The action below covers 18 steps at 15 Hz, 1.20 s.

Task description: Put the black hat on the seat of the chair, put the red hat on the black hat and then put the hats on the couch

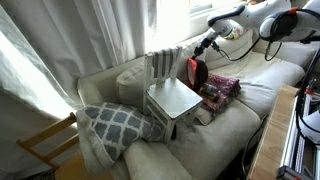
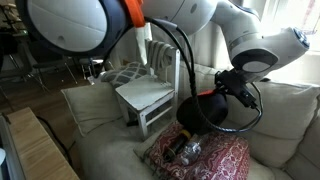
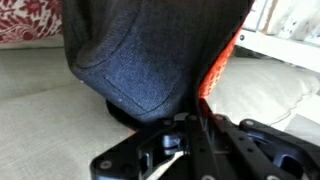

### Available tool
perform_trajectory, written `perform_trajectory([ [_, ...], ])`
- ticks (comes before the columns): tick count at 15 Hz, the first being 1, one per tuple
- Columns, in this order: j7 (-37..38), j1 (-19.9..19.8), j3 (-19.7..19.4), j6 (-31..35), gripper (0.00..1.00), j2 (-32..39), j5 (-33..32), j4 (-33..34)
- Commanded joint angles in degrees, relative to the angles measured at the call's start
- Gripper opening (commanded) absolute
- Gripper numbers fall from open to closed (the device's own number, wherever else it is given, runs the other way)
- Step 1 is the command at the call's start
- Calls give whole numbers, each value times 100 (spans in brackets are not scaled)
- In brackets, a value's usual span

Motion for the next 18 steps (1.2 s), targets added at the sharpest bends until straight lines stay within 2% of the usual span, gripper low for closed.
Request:
perform_trajectory([
  [1,515,-70,75,-1134,1,-230,10,-105],
  [4,875,-64,90,-2189,1,-376,22,-92],
  [8,1146,-103,387,-3176,1,-320,356,-90],
  [15,1624,-209,871,-3803,1,224,1185,-47],
  [16,1507,-224,825,-3818,1,226,1395,-190],
  [17,1409,-277,776,-3721,1,52,1598,-629],
  [18,1439,-302,757,-3722,1,93,1790,-712],
])
